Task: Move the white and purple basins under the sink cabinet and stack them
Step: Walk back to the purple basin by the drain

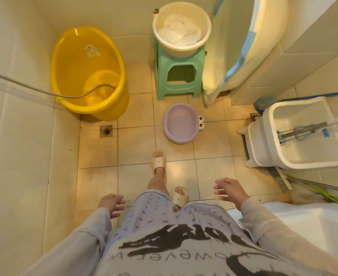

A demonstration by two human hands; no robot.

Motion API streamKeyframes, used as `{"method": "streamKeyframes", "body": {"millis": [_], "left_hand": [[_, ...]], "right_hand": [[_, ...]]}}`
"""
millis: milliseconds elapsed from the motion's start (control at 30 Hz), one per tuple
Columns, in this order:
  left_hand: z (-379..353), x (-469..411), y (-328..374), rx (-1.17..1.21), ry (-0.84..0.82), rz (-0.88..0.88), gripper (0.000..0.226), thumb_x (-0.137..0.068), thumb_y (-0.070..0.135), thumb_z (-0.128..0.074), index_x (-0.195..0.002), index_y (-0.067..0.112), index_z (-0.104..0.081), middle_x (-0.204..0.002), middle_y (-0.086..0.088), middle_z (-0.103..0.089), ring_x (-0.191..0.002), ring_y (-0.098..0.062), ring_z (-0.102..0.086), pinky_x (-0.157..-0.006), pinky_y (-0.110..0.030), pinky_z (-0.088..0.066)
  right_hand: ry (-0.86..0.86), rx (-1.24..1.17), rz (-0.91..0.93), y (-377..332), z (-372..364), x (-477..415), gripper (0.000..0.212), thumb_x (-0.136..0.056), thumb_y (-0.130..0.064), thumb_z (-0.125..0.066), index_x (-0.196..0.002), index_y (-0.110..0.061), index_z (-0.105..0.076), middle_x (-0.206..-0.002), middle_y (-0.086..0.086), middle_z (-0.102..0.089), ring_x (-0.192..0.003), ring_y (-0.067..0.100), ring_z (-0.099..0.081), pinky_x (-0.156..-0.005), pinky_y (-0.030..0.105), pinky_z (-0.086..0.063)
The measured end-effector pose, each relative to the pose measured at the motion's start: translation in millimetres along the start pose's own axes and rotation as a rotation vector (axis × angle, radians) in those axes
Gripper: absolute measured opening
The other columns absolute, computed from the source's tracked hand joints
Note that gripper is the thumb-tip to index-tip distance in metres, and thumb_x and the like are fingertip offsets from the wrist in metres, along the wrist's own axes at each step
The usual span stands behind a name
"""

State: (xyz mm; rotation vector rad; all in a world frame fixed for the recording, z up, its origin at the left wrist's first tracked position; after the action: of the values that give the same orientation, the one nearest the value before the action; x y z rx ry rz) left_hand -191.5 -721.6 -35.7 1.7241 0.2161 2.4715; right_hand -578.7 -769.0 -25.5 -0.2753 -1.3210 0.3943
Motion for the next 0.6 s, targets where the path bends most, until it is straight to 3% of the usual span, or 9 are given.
{"method": "streamKeyframes", "body": {"millis": [133,267,367,600], "left_hand": [[-2.9,-17.3,87.3,-0.072,-0.065,-0.05,0.035,-0.091,0.014,-0.048,-0.122,0.0,-0.056,-0.107,-0.014,-0.061,-0.086,-0.026,-0.056,-0.06,-0.028,-0.042],[-8.7,-29.5,177.9,-0.191,-0.1,-0.17,0.034,-0.094,0.015,-0.046,-0.122,0.001,-0.056,-0.121,-0.016,-0.062,-0.085,-0.023,-0.055,-0.058,-0.026,-0.041],[-13.8,-34.2,232.9,-0.247,-0.109,-0.252,0.026,-0.093,0.013,-0.046,-0.115,0.006,-0.058,-0.105,-0.011,-0.06,-0.067,-0.016,-0.053,-0.056,-0.024,-0.04],[-30.8,-60.2,273.9,-0.389,-0.134,-0.247,0.013,-0.092,0.011,-0.045,-0.098,0.01,-0.057,-0.099,-0.01,-0.061,-0.066,-0.016,-0.053,-0.058,-0.025,-0.042]], "right_hand": [[0.052,-0.062,-0.087,-10.5,-2.6,-13.9,0.016,-0.088,-0.004,-0.049,-0.101,-0.003,-0.059,-0.085,0.014,-0.06,-0.068,0.024,-0.056,-0.057,0.028,-0.046],[0.13,-0.121,-0.178,-19.1,0.9,-27.1,0.013,-0.09,-0.006,-0.05,-0.1,-0.003,-0.057,-0.081,0.014,-0.058,-0.065,0.024,-0.055,-0.056,0.028,-0.043],[0.159,-0.163,-0.203,-34.0,-0.7,-36.0,0.012,-0.091,-0.008,-0.051,-0.101,-0.003,-0.057,-0.08,0.012,-0.058,-0.065,0.023,-0.056,-0.058,0.03,-0.044],[0.131,-0.166,-0.217,-73.7,-10.5,-61.7,0.012,-0.092,-0.011,-0.051,-0.102,-0.005,-0.055,-0.079,0.01,-0.058,-0.065,0.021,-0.056,-0.061,0.03,-0.044]]}}
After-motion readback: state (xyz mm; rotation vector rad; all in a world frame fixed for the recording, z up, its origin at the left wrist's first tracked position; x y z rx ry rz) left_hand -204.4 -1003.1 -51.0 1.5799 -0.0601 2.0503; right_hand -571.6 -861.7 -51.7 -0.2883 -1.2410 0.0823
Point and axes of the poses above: each hand's wrist, its own x-axis away from the middle knuckle, its own z-axis out of the back of the hand, y = z × x, the point moved 4 cm from there along -x, towards the middle knuckle
